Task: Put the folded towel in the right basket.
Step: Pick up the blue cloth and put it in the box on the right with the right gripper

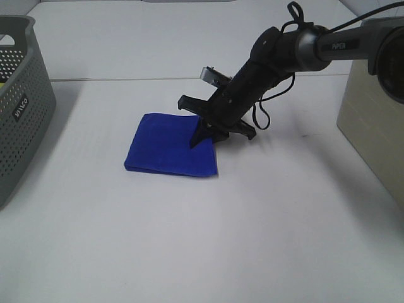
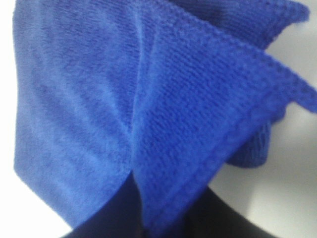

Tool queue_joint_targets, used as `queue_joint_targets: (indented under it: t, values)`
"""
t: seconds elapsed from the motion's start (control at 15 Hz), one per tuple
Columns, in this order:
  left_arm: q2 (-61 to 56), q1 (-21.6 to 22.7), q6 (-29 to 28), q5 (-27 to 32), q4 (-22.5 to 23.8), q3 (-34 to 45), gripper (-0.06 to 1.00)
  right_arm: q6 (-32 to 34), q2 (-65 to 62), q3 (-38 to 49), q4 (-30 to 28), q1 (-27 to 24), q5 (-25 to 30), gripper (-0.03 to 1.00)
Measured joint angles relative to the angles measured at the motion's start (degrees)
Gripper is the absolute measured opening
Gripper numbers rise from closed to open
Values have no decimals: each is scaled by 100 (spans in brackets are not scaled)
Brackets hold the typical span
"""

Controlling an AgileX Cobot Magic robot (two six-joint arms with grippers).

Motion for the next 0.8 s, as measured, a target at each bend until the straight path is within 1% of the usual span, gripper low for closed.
queue_joint_targets:
  t: [0.07,0.2,0.33,0.4,0.53,0.67,0.73,0.8]
  values:
    - [0,0,0,0,0,0,99,-132,-252,0,-120,-11,52,12]
    - [0,0,0,0,0,0,99,-201,-974,0,-143,-166,275,12]
    - [0,0,0,0,0,0,99,-269,-1593,0,-149,-498,550,12]
    - [0,0,0,0,0,0,99,-292,-2011,0,-155,-779,768,12]
    - [0,0,0,0,0,0,99,-378,-2899,0,-166,-1495,1197,12]
    - [0,0,0,0,0,0,99,-481,-3707,0,-315,-2441,1765,12]
    - [0,0,0,0,0,0,99,-487,-4051,0,-447,-2859,1874,12]
    - [0,0,0,0,0,0,99,-498,-4509,0,-957,-3592,1902,12]
